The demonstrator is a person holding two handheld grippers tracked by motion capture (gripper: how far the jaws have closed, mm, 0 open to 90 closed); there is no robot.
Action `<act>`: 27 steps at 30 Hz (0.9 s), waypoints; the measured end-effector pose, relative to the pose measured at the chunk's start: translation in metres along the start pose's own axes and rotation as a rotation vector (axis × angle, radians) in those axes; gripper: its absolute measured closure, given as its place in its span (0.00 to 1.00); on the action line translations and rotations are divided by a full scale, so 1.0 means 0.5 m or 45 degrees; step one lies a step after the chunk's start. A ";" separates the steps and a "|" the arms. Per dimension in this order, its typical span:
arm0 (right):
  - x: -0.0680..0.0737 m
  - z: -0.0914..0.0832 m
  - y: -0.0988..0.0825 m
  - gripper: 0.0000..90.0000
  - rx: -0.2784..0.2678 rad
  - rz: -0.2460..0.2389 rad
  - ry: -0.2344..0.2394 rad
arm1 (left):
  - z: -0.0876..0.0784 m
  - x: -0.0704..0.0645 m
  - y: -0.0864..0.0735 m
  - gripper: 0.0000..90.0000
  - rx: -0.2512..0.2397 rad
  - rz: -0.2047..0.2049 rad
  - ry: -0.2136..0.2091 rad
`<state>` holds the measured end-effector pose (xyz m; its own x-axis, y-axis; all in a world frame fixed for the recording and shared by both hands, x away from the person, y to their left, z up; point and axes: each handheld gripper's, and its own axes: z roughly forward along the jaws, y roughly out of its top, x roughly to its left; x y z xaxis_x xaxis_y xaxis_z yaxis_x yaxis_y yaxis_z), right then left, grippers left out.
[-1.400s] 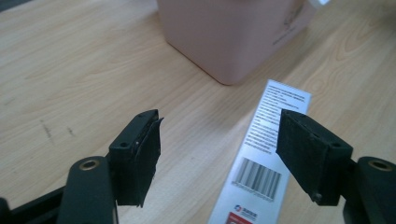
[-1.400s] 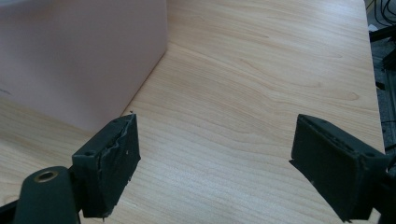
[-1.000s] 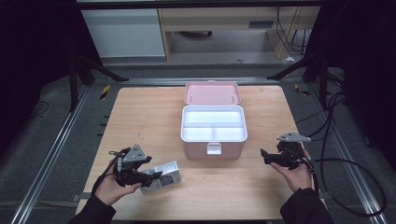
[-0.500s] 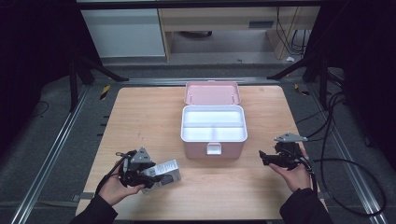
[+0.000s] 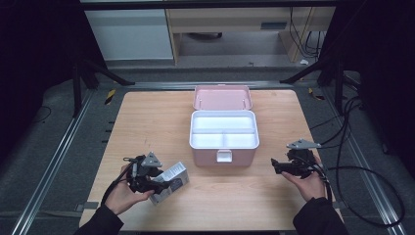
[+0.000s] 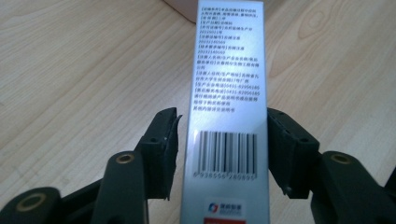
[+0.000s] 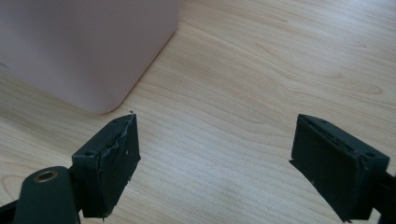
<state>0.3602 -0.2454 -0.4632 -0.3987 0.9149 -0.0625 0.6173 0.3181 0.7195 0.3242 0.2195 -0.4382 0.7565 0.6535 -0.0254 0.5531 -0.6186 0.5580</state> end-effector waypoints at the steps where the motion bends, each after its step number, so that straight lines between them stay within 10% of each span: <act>1: 0.001 0.001 0.000 0.17 0.002 -0.004 0.001 | 0.002 -0.001 0.005 0.55 0.013 0.004 0.003; 11: 0.001 0.004 0.000 0.17 0.017 -0.011 0.006 | 0.033 -0.004 0.019 0.59 0.121 -0.002 -0.009; 27: 0.002 0.005 0.000 0.17 0.030 -0.025 0.003 | -0.010 0.016 0.019 0.61 0.073 -0.132 0.070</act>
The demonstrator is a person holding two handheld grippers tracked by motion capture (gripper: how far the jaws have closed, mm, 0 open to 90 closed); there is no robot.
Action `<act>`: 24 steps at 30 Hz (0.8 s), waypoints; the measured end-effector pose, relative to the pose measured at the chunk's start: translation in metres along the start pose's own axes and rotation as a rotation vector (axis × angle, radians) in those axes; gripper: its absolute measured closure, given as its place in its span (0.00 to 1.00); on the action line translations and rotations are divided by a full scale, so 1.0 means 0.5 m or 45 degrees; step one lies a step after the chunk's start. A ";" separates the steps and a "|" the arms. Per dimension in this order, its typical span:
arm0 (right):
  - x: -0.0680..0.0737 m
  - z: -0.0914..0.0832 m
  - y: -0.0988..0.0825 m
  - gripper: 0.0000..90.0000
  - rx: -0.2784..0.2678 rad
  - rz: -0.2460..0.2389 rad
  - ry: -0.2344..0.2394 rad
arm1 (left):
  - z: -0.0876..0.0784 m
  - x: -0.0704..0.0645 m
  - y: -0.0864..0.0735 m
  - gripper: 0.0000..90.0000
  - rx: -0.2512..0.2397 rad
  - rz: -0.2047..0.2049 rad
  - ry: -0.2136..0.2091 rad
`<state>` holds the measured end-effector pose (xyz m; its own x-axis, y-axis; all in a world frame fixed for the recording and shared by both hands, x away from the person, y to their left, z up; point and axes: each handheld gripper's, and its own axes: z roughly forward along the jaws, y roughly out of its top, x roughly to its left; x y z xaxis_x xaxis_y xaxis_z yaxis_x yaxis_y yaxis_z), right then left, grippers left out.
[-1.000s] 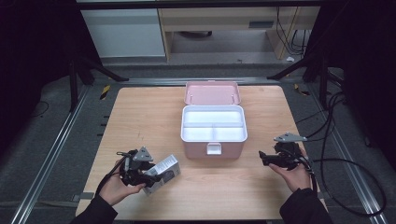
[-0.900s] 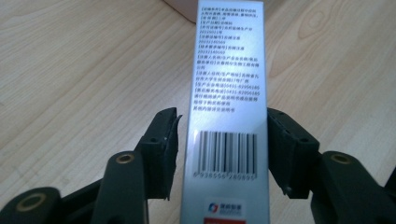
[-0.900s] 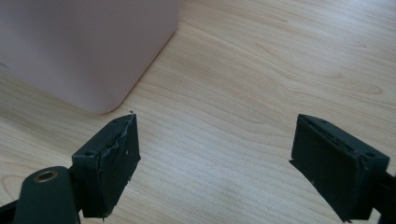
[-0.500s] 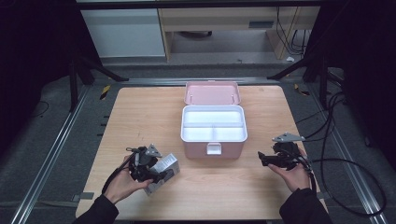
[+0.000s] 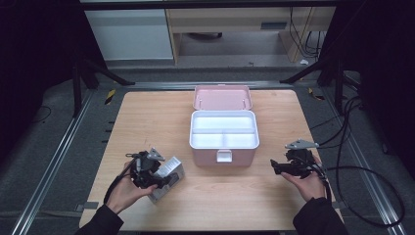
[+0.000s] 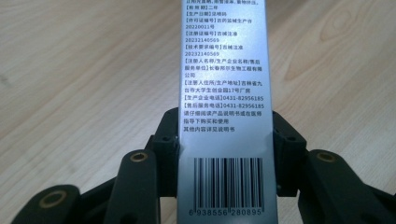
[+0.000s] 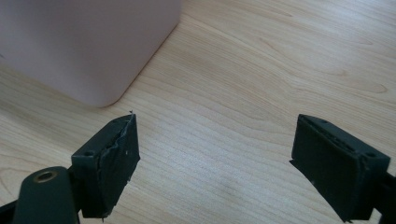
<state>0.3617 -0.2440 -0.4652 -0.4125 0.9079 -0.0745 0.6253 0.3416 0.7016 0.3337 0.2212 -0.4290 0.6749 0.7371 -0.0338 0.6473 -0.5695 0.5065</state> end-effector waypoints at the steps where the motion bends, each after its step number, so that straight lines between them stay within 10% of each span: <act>1: 0.000 0.000 0.000 0.17 0.002 0.000 0.001 | -0.007 0.006 -0.002 0.61 -0.010 -0.017 0.015; 13: 0.002 0.001 0.000 0.17 0.008 -0.008 0.005 | -0.039 0.100 -0.045 0.61 -0.013 -0.287 0.244; 24: 0.002 0.000 0.001 0.17 0.003 -0.008 0.002 | -0.022 0.143 -0.078 0.61 0.038 -0.398 0.280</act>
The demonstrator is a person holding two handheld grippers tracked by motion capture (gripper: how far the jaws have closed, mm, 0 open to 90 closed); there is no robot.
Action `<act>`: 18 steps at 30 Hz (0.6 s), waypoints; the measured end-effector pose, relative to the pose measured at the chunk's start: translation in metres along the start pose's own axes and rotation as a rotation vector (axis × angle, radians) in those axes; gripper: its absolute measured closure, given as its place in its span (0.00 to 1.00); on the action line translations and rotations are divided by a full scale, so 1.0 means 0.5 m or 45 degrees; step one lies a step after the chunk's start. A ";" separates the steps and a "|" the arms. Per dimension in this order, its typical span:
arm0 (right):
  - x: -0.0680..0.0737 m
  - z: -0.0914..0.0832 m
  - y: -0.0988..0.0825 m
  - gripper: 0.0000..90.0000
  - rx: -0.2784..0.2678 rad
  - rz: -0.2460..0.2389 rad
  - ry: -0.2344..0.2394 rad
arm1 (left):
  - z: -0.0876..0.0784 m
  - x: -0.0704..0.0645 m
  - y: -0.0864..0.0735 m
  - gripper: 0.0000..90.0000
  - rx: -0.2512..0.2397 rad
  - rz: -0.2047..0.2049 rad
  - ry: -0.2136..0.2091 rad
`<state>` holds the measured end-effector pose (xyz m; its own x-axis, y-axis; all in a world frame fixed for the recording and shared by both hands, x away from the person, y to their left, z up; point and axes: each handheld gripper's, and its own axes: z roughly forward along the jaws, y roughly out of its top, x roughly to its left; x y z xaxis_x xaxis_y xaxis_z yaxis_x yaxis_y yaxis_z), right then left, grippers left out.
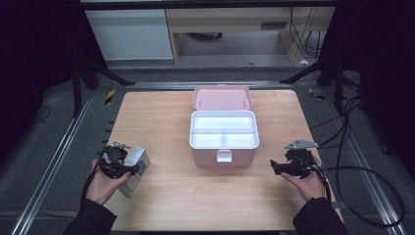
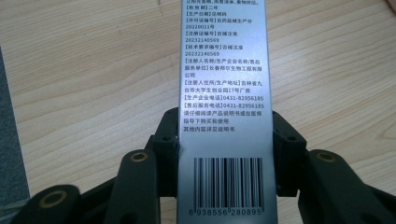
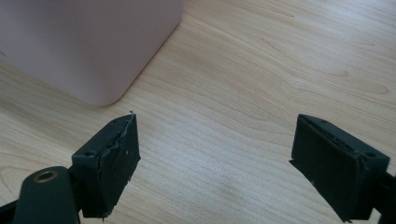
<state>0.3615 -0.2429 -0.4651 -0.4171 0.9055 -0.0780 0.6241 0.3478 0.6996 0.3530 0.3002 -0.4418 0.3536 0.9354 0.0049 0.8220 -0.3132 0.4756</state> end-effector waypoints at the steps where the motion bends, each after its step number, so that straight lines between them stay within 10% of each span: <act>1: 0.000 0.000 0.000 0.17 0.000 -0.002 0.001 | 0.002 0.002 -0.001 0.61 0.002 0.001 0.001; 9: 0.000 -0.001 0.000 0.18 -0.008 -0.003 0.001 | 0.003 0.006 -0.006 0.59 -0.010 0.015 0.002; 18: 0.002 -0.011 0.009 0.18 -0.049 0.004 0.007 | -0.046 -0.003 0.008 0.47 -0.178 0.065 0.015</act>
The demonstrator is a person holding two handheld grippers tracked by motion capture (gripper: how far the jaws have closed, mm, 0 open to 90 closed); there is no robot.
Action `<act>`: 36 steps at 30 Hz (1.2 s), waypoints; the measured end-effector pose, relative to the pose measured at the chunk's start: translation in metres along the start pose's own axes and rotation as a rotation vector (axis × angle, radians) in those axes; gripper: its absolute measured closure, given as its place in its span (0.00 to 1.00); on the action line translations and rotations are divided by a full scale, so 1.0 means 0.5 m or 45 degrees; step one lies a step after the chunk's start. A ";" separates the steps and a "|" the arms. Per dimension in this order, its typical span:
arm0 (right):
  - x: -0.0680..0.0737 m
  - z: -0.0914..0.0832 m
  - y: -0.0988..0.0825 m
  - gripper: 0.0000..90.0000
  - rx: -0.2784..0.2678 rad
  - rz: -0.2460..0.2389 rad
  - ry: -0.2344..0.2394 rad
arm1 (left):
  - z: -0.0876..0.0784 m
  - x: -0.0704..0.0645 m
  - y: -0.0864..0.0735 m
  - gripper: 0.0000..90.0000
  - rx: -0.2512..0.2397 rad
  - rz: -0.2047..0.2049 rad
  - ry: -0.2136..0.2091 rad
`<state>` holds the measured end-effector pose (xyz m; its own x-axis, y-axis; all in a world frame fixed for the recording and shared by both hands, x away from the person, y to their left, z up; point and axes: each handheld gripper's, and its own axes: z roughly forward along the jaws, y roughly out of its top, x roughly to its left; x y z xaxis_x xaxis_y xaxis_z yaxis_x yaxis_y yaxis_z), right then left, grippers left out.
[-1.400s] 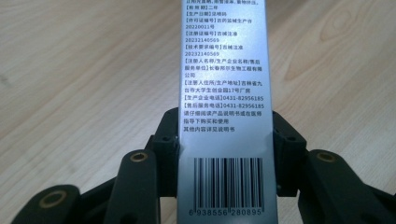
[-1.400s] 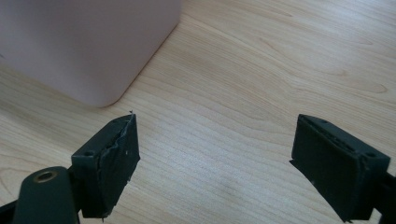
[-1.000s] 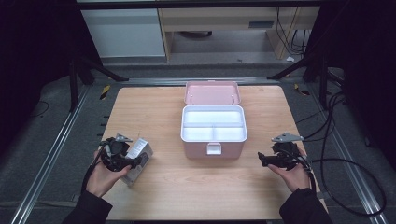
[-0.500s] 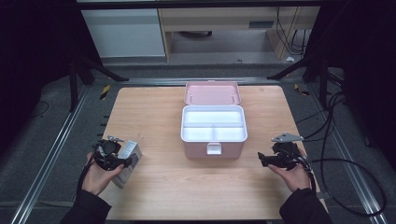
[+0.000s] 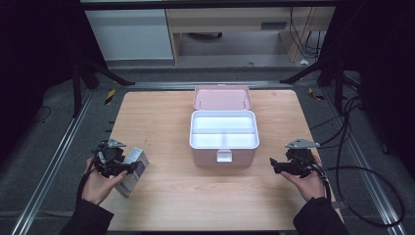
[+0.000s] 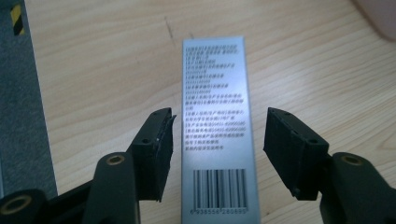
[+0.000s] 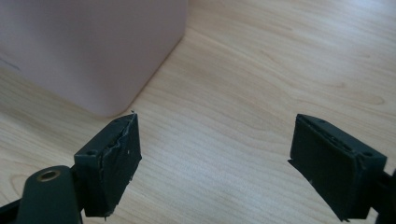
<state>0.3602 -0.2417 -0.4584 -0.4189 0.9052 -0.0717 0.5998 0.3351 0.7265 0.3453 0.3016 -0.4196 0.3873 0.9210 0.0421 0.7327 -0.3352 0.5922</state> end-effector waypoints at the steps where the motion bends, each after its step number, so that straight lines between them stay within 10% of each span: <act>1: 0.000 -0.004 0.004 0.19 -0.016 0.000 0.001 | -0.005 -0.003 0.003 0.47 -0.017 0.003 -0.003; 10: 0.002 -0.032 0.044 0.25 -0.150 0.017 0.044 | -0.049 -0.040 0.056 0.45 -0.251 0.058 -0.097; 20: 0.022 -0.052 0.118 0.34 -0.293 0.022 0.128 | -0.016 -0.105 0.143 0.45 -0.423 0.121 -0.219; 36: 0.063 0.036 0.168 0.52 -0.174 -0.039 0.203 | 0.092 -0.201 0.202 0.49 -0.429 0.193 -0.353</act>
<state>0.4095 -0.1806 -0.4119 -0.5447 0.8386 0.0060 0.4919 0.3137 0.8122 0.4061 0.1659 -0.4011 0.6448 0.7633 -0.0408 0.4511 -0.3369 0.8265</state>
